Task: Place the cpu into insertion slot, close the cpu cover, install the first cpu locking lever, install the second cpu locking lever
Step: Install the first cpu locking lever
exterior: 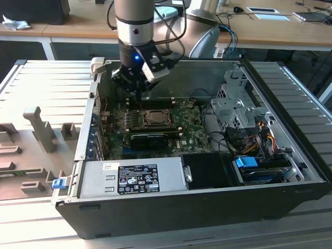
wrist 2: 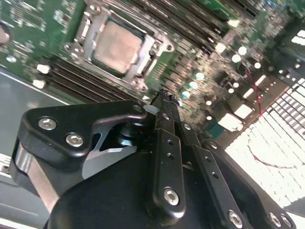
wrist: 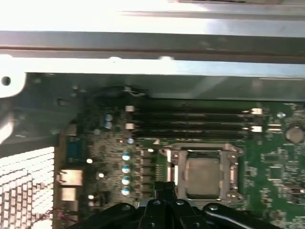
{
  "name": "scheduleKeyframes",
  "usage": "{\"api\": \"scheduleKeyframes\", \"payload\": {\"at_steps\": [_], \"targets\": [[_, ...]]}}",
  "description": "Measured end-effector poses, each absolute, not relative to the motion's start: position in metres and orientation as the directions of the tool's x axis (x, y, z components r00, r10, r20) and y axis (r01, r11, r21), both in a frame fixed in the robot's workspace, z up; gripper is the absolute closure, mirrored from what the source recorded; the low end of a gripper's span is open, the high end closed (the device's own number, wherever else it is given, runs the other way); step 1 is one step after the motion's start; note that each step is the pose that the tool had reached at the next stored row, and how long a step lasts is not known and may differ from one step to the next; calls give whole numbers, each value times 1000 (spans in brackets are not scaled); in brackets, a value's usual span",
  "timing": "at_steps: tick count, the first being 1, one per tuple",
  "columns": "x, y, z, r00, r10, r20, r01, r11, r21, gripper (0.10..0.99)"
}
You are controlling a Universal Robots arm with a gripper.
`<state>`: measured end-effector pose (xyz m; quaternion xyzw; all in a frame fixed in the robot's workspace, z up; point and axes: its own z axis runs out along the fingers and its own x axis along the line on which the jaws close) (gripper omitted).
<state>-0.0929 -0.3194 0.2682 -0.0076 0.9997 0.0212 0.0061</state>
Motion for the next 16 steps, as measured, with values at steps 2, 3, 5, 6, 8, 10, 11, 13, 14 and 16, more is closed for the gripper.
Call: {"api": "scheduleKeyframes", "payload": {"at_steps": [2, 3, 5, 6, 8, 10, 11, 13, 14, 16], "targets": [[-99, -318, 267, -1000, -15, -13, -16, 999, 43, 980], [-100, -317, 266, -1000, -16, -13, -16, 999, 43, 980], [-103, -312, 263, -1000, -17, -13, -17, 999, 43, 980], [-104, -310, 262, -1000, -17, -13, -17, 999, 43, 980], [-107, -307, 260, -1000, -19, -13, -19, 999, 43, 980], [-108, -301, 258, -1000, -20, -13, -21, 999, 44, 980], [-108, -298, 258, -1000, -21, -13, -22, 999, 44, 980], [-108, -288, 258, -1000, -22, -13, -23, 999, 44, 980], [-107, -286, 258, -1000, -23, -13, -23, 999, 44, 980], [-102, -286, 258, -1000, -23, -13, -23, 999, 44, 980]]}}
